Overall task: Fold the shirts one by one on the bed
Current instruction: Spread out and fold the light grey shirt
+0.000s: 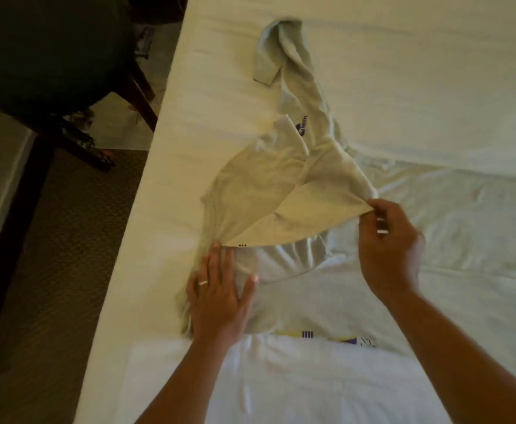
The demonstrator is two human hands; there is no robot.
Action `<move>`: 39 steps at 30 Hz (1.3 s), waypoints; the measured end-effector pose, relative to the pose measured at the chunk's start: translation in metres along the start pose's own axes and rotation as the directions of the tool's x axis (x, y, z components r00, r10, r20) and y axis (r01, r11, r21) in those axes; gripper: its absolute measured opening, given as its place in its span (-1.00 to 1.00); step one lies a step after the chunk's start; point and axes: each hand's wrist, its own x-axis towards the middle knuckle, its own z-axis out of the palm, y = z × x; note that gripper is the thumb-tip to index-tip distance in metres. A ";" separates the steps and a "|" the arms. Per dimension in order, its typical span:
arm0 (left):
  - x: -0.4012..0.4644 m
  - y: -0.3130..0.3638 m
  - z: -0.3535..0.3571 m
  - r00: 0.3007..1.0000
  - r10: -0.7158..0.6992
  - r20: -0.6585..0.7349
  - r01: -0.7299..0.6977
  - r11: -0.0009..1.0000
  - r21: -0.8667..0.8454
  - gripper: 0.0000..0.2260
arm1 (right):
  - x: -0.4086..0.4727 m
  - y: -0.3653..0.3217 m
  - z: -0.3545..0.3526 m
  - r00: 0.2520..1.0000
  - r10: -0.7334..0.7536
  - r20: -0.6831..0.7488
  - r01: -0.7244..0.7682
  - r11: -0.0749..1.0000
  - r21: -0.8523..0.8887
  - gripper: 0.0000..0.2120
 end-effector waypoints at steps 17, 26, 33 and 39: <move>0.033 0.052 0.021 0.831 0.518 -0.203 -0.455 0.843 0.286 -0.61 | 0.041 0.080 -0.015 0.910 0.196 0.365 -0.197 0.980 -0.034 -0.55; 0.037 0.061 0.024 0.878 0.454 -0.150 -0.397 0.868 0.299 -0.68 | 0.046 0.076 -0.048 0.941 0.118 0.318 -0.102 0.993 -0.065 -0.77; 0.034 0.075 0.005 0.912 0.410 -0.015 -0.384 0.866 0.320 -0.63 | 0.020 0.079 -0.091 0.945 0.184 0.270 -0.190 0.982 -0.003 -0.60; 0.035 0.085 0.002 0.928 0.372 0.002 -0.351 0.877 0.329 -0.74 | 0.018 0.083 -0.101 0.924 0.323 0.205 -0.372 0.886 0.277 -0.62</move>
